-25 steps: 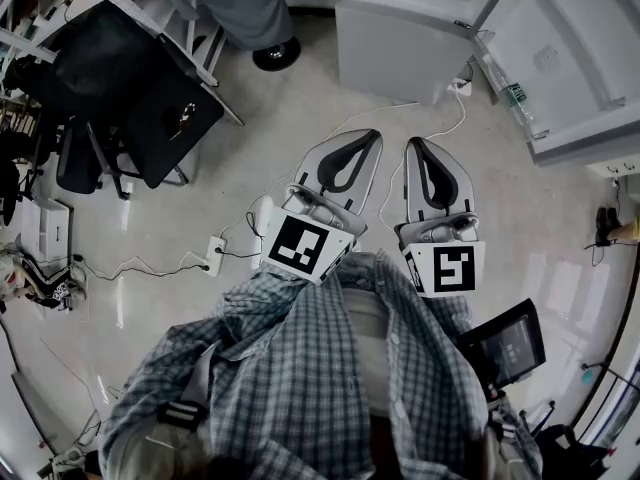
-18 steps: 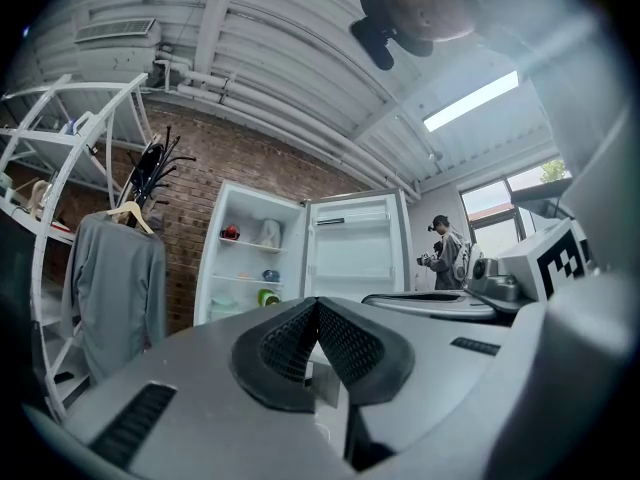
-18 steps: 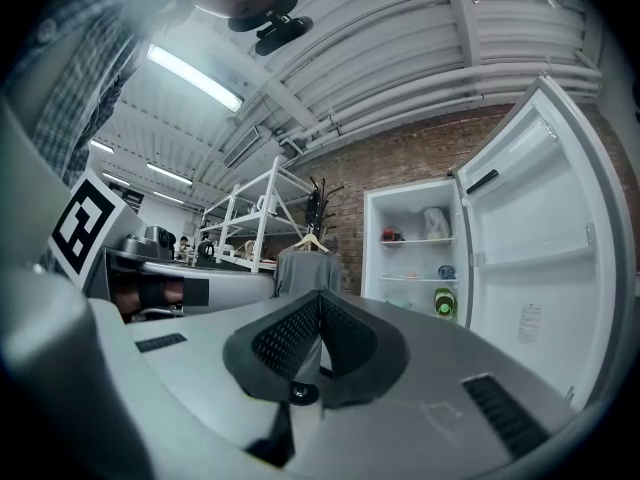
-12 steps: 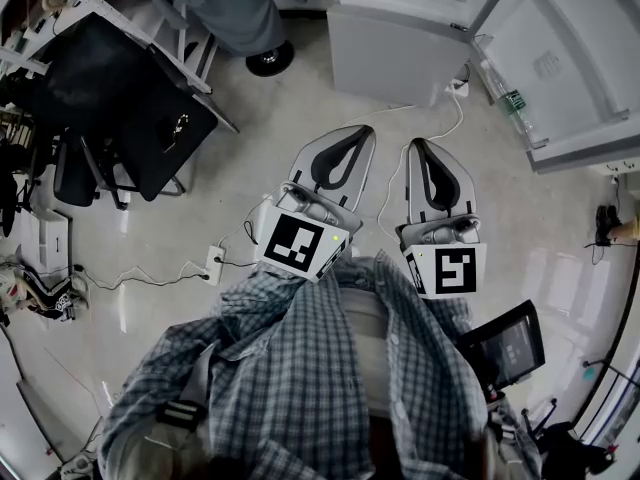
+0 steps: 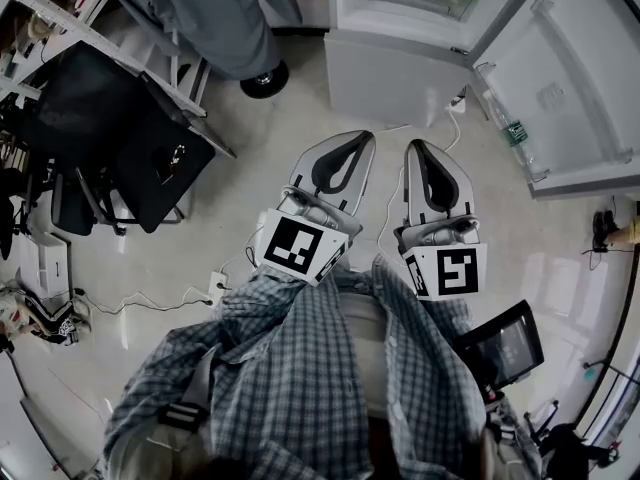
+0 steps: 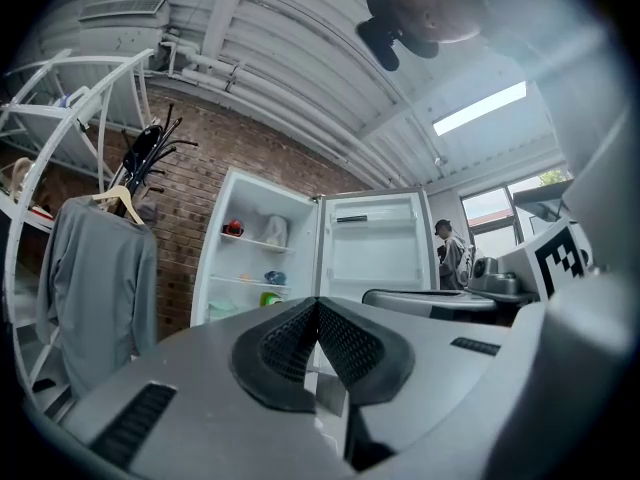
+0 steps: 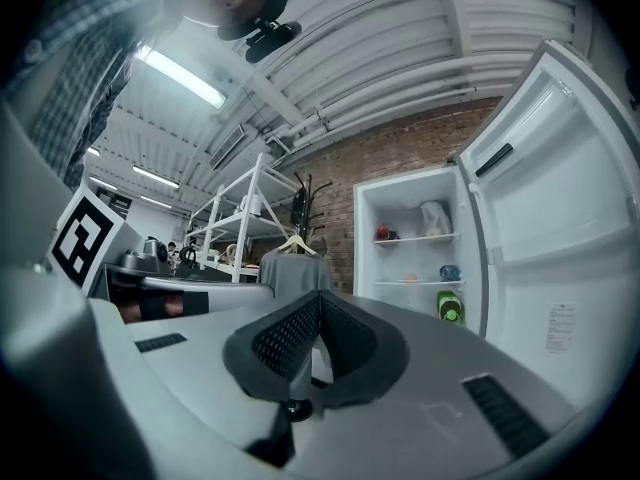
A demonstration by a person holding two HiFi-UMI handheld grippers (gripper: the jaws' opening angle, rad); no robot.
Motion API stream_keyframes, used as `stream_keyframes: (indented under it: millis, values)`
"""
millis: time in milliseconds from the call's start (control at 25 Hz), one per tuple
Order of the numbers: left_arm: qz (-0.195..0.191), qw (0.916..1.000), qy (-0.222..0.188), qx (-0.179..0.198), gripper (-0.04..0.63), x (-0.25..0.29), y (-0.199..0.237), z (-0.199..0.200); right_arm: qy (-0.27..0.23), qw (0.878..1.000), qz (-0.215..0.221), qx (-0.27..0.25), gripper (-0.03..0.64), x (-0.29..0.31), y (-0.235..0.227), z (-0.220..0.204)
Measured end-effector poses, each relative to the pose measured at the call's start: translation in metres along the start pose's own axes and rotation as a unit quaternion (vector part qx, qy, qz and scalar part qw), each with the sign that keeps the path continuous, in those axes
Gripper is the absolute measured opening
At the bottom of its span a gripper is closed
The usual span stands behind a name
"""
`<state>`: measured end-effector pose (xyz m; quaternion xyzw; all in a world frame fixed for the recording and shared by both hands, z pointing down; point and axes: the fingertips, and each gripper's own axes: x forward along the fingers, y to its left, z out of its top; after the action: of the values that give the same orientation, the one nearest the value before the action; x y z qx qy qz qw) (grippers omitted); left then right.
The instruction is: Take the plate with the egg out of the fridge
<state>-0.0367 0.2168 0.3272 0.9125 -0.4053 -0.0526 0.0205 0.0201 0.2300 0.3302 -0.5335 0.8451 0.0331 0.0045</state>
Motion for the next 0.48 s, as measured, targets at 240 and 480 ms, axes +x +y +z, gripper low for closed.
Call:
stream_keyframes:
  millis: [240,480]
  values:
    - [-0.009,0.9999,-0.009,-0.006,0.006,0.030,0.034,0.001,-0.001,1.000,-0.006,-0.017,0.006,0.041,-0.011,-0.002]
    - [-0.017,0.9998,-0.011,0.001,0.006,0.051,0.060,0.003,-0.002,1.000,-0.012,-0.023,0.006,0.073,-0.020,-0.002]
